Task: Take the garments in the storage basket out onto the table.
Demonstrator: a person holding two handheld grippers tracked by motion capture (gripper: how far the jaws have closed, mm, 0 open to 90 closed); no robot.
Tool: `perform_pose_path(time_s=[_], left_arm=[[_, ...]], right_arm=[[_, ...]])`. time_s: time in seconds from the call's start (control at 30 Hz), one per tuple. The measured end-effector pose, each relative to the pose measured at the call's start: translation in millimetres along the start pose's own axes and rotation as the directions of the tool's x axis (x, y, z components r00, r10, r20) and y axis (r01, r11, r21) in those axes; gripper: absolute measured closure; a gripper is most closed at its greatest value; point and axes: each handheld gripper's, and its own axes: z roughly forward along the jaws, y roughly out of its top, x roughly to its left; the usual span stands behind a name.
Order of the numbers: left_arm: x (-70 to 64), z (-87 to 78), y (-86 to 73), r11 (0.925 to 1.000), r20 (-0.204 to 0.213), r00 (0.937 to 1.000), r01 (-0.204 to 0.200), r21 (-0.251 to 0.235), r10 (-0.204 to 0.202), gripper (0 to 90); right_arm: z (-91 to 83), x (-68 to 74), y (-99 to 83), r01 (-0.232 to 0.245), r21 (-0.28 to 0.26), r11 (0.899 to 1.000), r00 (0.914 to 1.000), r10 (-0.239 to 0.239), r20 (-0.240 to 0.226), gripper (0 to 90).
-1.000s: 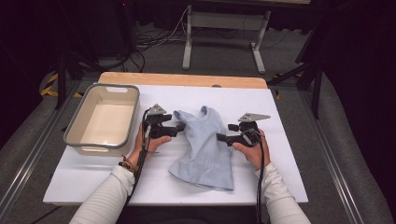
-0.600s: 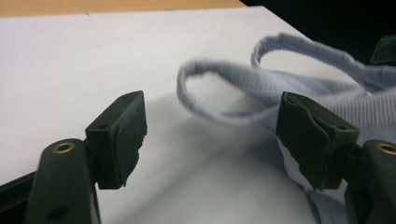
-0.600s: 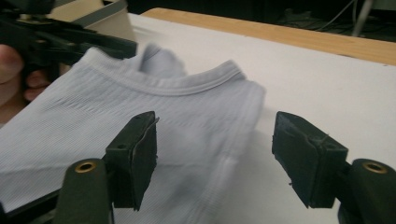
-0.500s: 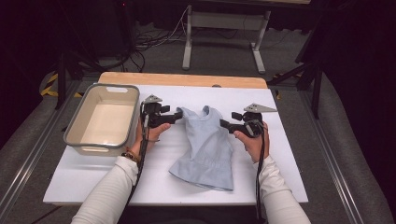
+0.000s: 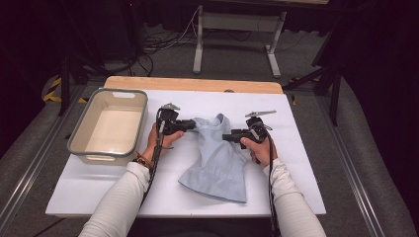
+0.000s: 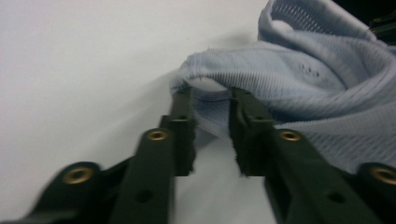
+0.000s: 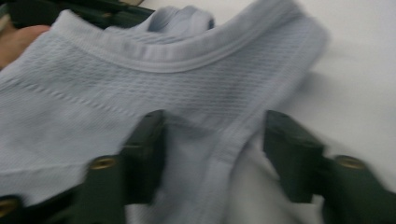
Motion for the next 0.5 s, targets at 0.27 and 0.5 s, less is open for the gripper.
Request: perform_pose_path(time_s=[0.27,0.5], left_arm=[[-1.4,-12.7,2.5,0.9986,-0.029,0.9992,-0.028,-0.045,0.027,90.0],[-21.4,-31.9,4.9,0.9877,-0.065,0.9918,-0.117,-0.104,0.110,90.0]], right_arm=[[-3.2,14.7,-6.2,0.083,0.006,0.997,0.9965,-0.083,0.011,90.0],[-34.0,30.7,-12.7,0.180,-0.064,0.982,0.9750,-0.170,0.144,90.0]])
